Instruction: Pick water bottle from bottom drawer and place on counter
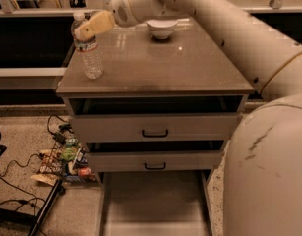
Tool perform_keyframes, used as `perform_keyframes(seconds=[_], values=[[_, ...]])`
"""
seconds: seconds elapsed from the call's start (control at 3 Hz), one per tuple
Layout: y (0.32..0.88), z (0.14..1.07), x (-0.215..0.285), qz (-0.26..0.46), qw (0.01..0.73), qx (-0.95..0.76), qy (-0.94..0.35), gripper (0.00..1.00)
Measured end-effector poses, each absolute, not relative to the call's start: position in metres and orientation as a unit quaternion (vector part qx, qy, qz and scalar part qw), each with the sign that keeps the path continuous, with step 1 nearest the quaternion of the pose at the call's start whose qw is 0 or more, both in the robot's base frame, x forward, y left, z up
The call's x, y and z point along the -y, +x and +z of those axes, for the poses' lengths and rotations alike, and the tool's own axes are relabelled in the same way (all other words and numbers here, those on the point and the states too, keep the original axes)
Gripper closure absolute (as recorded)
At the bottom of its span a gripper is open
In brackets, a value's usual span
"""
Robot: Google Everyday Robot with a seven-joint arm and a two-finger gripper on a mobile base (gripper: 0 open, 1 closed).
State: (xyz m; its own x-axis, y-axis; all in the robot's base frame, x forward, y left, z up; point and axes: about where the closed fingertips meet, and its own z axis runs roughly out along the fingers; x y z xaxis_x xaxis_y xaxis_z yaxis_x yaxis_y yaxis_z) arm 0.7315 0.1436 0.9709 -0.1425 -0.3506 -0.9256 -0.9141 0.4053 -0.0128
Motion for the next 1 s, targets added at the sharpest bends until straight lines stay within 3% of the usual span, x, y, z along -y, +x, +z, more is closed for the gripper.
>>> perform_keyframes(seconds=[0.33,1.0], values=[[0.735,1.052,-0.071,0.217,0.488,-0.698,-0.477,0.0],[0.657,1.157,0.098,0.018,0.488,-0.759,-0.431,0.0]])
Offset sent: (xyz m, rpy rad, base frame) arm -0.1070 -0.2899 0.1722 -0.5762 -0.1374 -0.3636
